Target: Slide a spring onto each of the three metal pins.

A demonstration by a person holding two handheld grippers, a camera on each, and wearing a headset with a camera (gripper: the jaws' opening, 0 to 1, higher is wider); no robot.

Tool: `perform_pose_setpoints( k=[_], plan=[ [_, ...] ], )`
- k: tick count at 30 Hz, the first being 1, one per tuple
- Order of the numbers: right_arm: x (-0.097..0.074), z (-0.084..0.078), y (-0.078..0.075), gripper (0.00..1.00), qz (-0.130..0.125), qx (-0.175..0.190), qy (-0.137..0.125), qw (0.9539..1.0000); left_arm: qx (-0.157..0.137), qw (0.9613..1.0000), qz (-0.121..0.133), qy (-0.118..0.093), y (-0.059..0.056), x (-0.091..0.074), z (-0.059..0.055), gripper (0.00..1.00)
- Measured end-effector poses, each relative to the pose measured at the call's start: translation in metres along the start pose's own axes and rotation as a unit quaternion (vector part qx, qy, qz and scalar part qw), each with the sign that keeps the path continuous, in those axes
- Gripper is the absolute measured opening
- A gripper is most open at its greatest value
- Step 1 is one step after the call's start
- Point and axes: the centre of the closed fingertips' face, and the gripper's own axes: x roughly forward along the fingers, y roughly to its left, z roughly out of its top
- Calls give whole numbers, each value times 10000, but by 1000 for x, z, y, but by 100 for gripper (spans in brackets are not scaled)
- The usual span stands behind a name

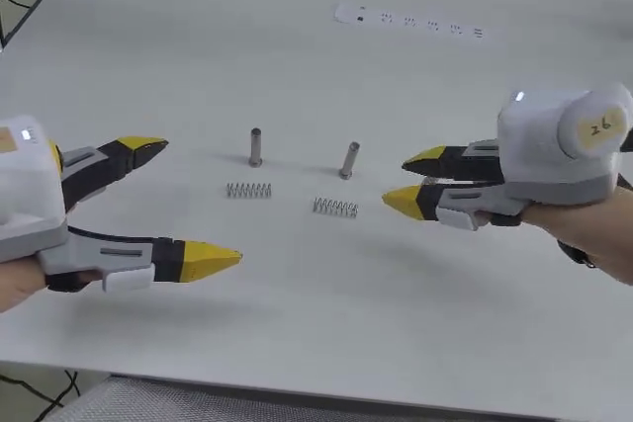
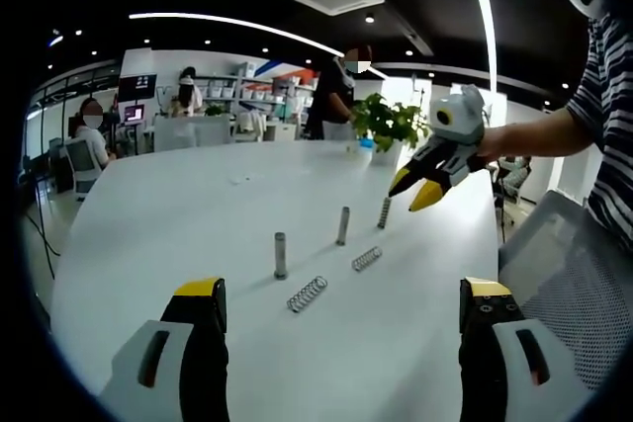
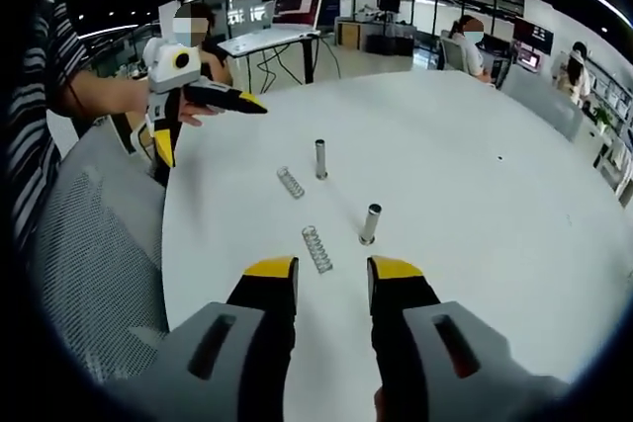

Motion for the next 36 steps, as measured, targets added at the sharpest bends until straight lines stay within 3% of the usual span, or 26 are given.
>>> perform_pose_setpoints(
  k=[4,5,6,11,12,20,36],
  plan=[
    [11,-2,7,30,209,-337,360,9986,-16,10000,9,72,1,-1,-4,96],
    [15,-4,13,29,421,-352,495,9973,-6,10000,23,69,1,-1,-4,97],
    [17,-5,15,29,475,-378,548,9967,-8,10000,26,68,2,-2,-5,96],
    [30,-6,18,28,583,-657,830,9927,-21,10000,54,51,3,-3,-4,96],
    [33,-7,17,27,604,-818,944,9903,-16,10000,49,45,3,-3,-4,96],
    [52,-18,20,25,874,-984,1610,9781,24,10000,27,89,1,-3,-6,96],
    [75,-35,14,21,1043,-1202,2105,9645,-20,9999,54,157,3,-6,-10,96]
  ],
)
